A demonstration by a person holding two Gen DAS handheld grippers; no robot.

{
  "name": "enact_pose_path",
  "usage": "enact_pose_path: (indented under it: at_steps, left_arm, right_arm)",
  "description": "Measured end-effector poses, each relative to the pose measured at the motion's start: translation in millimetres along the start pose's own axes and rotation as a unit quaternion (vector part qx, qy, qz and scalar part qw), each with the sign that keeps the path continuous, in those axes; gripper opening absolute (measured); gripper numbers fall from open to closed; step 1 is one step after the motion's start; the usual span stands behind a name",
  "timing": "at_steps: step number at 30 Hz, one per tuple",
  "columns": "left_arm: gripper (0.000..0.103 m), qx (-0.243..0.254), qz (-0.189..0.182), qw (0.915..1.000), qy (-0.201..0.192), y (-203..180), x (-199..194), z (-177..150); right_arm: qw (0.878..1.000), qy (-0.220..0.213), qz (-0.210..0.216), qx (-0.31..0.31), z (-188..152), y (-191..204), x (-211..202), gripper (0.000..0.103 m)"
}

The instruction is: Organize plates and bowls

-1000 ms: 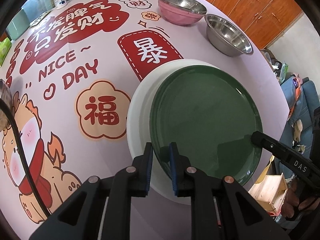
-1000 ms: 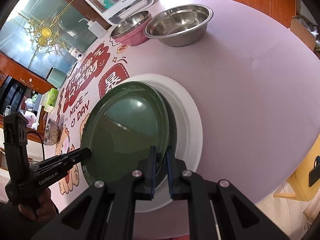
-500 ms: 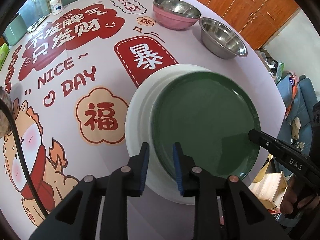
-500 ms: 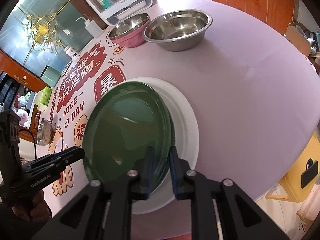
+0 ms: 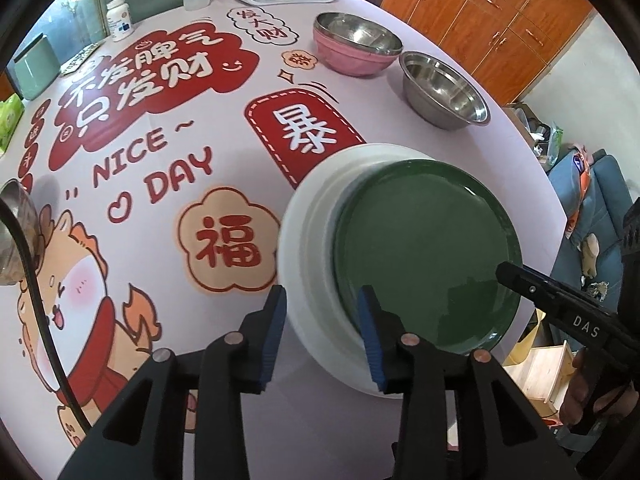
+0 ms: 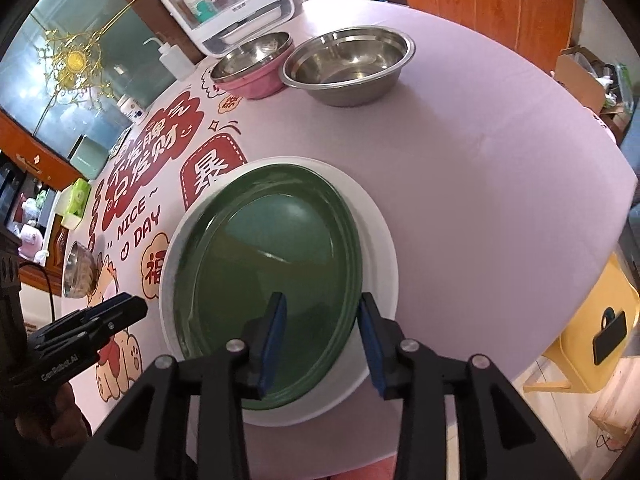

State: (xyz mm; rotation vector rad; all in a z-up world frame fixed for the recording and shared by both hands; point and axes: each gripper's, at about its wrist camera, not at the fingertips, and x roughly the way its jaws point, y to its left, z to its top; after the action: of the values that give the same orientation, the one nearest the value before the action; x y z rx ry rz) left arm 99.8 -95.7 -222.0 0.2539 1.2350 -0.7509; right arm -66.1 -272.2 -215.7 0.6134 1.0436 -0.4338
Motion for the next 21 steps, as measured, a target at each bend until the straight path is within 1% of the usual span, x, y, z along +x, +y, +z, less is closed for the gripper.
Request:
enact_pose_path:
  at_steps: [2,5,8,9,10,12,17,19,21]
  left_arm:
    - [0.036,0.003,0.007,1.0000,-0.003,3.4,-2.7,-1.4]
    - [0.038,0.006,0.016,0.9998,-0.004,7.2,-5.5,-3.2]
    - [0.045,0.007,0.024,0.9996,-0.010,10.8,-10.2,-4.5]
    - [0.050,0.007,0.029,0.9995,-0.013,11.8,-12.2,-4.7]
    - [0.055,0.006,0.033,0.9993,-0.016,12.3,-13.9,-4.6]
    - [0.059,0.005,0.037,0.9991,-0.020,13.6,-17.3,-3.6]
    - [0.061,-0.007,0.045,0.9984,-0.035,15.3,-31.1,2.8]
    - [0.065,-0.012,0.052,0.9976,-0.043,14.9,-37.3,5.4]
    - [0.066,-0.019,0.056,0.9969,-0.051,13.7,-43.5,8.7]
  right_arm:
    - [1.000,-0.006,-0.005,0.005,-1.9,1.5,-2.4,0.038]
    - [1.000,-0.017,-0.010,0.009,-5.6,5.4,-6.9,0.044]
    - [0.999,-0.028,-0.015,0.010,-9.1,10.0,-12.1,0.050]
    - [0.999,-0.031,-0.015,0.011,-10.4,11.9,-14.2,0.052]
    - [0.999,-0.032,-0.016,0.010,-11.4,13.9,-16.1,0.052]
    - [0.999,-0.035,-0.012,0.008,-11.8,17.7,-18.7,0.054]
    - [0.999,-0.044,-0.012,-0.011,-7.2,27.2,-25.3,0.054]
    - [0.999,-0.048,-0.005,-0.019,-1.7,29.0,-28.1,0.054]
    - [0.998,-0.049,0.001,-0.025,4.5,30.1,-29.3,0.054]
